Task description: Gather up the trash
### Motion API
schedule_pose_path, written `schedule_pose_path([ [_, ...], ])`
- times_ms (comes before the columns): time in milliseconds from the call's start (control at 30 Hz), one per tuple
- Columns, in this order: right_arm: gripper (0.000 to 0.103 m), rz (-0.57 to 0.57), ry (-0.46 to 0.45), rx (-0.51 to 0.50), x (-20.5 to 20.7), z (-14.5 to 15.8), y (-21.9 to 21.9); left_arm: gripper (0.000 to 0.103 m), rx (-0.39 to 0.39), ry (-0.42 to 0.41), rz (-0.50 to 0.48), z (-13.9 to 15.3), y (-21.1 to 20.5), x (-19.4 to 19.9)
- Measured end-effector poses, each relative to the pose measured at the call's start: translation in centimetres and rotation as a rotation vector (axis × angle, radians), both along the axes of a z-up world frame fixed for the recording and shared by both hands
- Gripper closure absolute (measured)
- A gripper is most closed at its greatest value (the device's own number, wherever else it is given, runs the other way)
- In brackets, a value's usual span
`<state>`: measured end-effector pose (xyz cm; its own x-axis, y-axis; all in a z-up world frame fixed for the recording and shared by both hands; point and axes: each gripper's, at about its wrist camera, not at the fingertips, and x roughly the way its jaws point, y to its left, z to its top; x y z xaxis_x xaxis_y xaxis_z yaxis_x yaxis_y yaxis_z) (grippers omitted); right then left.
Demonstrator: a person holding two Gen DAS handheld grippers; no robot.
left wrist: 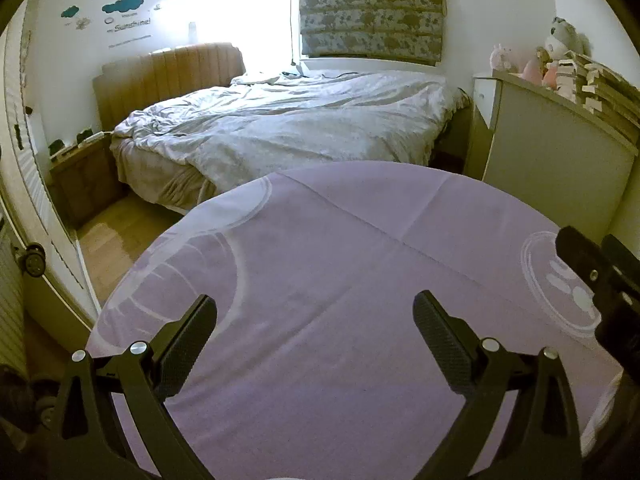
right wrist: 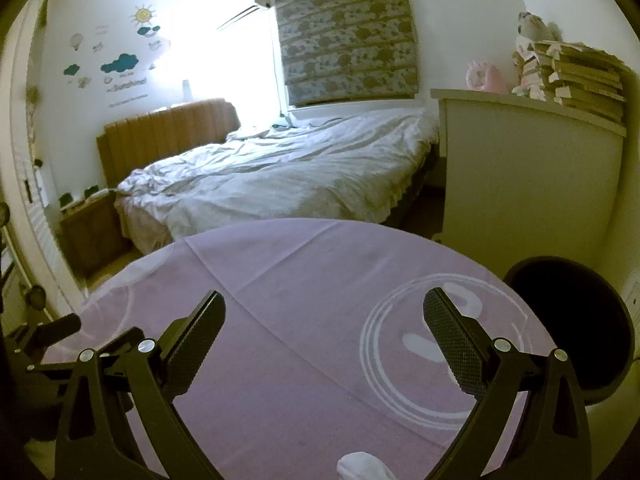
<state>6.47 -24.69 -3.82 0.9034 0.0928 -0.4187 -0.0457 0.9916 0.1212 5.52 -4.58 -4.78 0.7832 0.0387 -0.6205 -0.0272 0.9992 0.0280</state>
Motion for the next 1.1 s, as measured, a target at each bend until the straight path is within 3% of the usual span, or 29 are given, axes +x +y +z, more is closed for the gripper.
schedule_pose_path([
  [1100,0.005,0.000,0.000,0.000,0.02,-0.03,0.00,0.005,0.009,0.007,-0.014,-0.57,0.18,0.24],
])
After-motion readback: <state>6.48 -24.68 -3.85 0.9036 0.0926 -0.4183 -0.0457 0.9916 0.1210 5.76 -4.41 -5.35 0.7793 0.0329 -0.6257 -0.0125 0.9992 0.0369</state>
